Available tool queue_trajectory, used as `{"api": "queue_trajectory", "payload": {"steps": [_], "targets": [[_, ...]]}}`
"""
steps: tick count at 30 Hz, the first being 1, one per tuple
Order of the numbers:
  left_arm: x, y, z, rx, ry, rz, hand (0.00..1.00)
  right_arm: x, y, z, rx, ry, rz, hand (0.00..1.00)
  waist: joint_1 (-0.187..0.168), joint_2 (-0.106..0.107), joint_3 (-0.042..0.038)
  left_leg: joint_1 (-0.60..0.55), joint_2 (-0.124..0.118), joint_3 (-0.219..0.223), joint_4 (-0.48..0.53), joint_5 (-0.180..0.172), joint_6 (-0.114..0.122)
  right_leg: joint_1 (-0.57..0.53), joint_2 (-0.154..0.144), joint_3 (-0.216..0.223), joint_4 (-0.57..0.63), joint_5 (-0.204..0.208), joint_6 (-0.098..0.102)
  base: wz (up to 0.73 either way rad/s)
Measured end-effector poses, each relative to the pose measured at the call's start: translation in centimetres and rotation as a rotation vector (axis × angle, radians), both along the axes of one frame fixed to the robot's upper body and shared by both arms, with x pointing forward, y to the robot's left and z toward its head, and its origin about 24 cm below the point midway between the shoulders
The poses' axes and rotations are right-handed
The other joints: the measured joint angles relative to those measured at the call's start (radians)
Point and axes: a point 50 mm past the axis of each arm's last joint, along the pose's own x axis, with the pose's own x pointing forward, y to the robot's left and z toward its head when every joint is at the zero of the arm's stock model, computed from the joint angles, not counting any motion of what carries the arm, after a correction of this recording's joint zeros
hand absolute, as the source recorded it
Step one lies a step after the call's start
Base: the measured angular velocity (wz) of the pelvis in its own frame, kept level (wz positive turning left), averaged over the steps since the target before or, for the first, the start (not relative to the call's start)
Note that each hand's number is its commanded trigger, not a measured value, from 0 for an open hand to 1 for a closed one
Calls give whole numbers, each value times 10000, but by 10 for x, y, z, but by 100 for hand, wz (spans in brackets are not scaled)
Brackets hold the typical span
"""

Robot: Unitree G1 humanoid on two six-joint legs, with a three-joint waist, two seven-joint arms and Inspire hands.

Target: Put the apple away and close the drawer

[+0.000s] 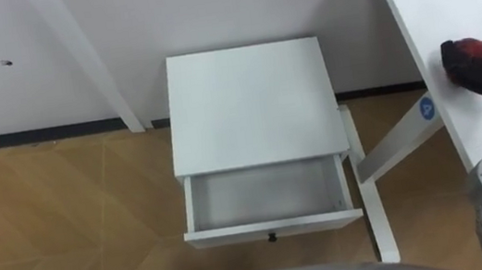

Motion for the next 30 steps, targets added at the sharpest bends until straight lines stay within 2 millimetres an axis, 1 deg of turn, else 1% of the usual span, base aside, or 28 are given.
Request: {"api": "queue_trajectory", "payload": {"steps": [3,6,11,15,19,20,21,22,28,30], "targets": [[4,-1,0,-2,-51,-165,0,2,8,-6,138,294,629,0,10,45,4,-1,0,0,-8,0,0,-5,1,0,-4,0,0,0],[6,-1,0,22,-116,-217,0,3,11,-9,191,438,955,0,3,83,-8,4,-1,0,-16,0,0,-6,2,4,-10,0,0,0],[6,-1,0,124,-140,-193,0,3,12,-11,250,651,1078,0,-7,115,-8,5,-2,-1,-20,0,0,-8,2,2,-13,0,0,0],[5,-1,0,152,-113,-187,0,-1,11,-20,377,1181,1233,0,-15,123,-13,8,-2,0,-19,0,0,-7,2,4,-12,1,-1,0],[6,-1,1,156,-163,-196,0,-2,11,-24,438,1411,1257,0,-16,132,-19,8,-1,-2,-17,0,0,-10,3,5,-11,1,-1,0],[7,-1,1,157,-217,-203,0,-2,11,-25,457,1480,1289,18,-16,134,-21,7,-2,-2,-16,0,0,-11,2,6,-10,2,-1,0],[8,-2,1,156,-246,-208,0,-3,11,-26,479,1533,1343,56,-15,134,-23,7,-2,-2,-17,0,0,-12,2,6,-9,2,-1,0],[8,-2,1,156,-261,-210,0,-2,11,-26,479,1548,1375,100,-18,134,-23,8,-1,-2,-17,0,0,-12,3,5,-9,2,-2,0],[9,-3,1,139,-334,-203,0,-3,8,-26,401,1587,1278,100,-39,106,-48,35,-2,-2,-19,0,0,6,3,5,-7,2,-2,0],[8,-3,1,133,-287,-186,0,-4,6,-26,392,1584,1190,100,-53,94,-45,102,-2,0,-33,0,0,57,3,7,-9,2,-2,0]]}}
